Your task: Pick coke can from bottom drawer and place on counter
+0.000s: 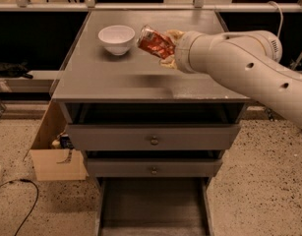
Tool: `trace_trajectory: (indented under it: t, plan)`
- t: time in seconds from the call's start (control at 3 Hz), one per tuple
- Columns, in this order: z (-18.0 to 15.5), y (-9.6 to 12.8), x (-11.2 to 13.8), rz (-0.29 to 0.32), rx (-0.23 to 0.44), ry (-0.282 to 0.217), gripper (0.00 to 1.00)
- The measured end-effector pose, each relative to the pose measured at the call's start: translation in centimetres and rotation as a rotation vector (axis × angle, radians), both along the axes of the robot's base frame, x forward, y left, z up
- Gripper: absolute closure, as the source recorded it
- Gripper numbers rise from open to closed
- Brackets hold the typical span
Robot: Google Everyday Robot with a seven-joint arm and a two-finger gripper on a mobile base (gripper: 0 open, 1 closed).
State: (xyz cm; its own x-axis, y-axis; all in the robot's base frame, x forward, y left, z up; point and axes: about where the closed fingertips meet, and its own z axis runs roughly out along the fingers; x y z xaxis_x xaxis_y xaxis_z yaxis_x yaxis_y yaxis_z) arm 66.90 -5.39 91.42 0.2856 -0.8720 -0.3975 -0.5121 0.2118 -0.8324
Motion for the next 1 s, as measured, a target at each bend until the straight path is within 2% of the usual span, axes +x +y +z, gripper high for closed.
trace_trajectory:
  t: [0.33,0.67,1.0]
  plan:
    - [0.0,0.0,0.0,0.000,0.000,0.000,1.00]
    - [-2.3,-1.0,0.0,-0.022,-0.043,0.038,1.00]
    - [-2.3,-1.0,0.0,-0.022,-0.043,0.038,1.00]
